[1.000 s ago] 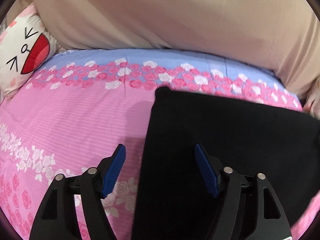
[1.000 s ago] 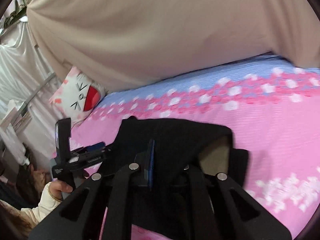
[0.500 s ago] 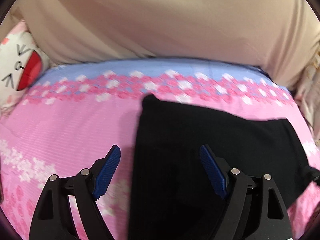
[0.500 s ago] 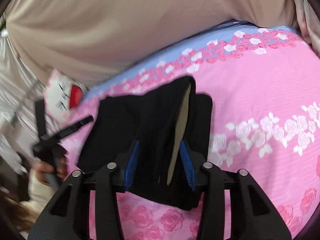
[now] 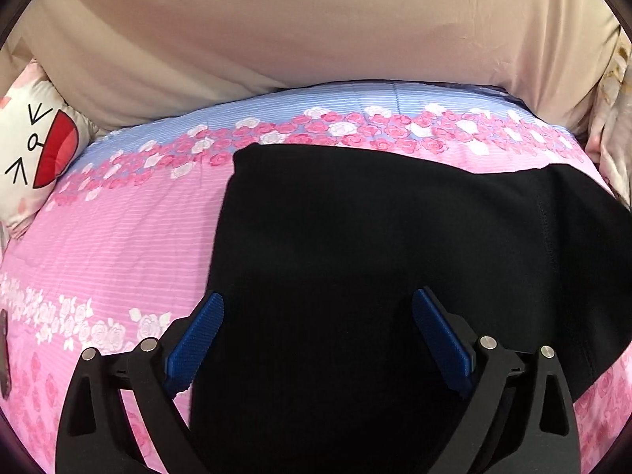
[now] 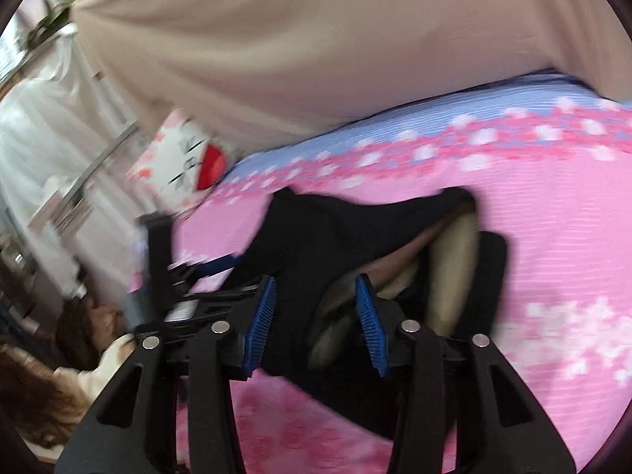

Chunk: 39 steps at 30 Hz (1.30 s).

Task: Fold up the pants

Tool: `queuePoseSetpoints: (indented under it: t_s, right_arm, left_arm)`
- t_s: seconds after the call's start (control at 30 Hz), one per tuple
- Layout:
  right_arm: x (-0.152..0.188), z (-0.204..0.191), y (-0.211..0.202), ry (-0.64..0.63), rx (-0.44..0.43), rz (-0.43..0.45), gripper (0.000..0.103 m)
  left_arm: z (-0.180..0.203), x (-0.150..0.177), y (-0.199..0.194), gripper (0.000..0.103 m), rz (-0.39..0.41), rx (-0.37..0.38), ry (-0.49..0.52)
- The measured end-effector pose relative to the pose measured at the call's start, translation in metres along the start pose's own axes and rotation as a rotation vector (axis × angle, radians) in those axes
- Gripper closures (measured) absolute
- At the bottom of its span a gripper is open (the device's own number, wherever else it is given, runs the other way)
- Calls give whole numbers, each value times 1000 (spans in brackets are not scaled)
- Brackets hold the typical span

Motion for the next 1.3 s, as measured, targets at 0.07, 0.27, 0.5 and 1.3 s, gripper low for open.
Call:
queuePoseSetpoints:
  t_s: [0.07,0.27,0.5,1.3]
  right_arm:
    - [-9,33,-21,69,42,62,61]
    - [-18,88,-24,23,268,75,61]
    - [6,24,24,-299,270,-52,62]
    - [-28,32,30,-32,-14,-118,95]
  left_arm:
    - [-6,-6,-11,12,14,23,-36]
    - [-9,-32,-11,12,23,7,-78]
    - [17,-32,3,9,-5,-33,15]
    - [-9,-36,4,5,8,-47,-39]
Point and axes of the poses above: each gripper's, at about its wrist camera, not at the fingertips, and y roughly the way its jaws point, z to its right, x to its underside, the point moved 8 cm from there along y, roughly the way its jaws point, and after that the axes turned 12 degrees about y, right-handed, at the moved point
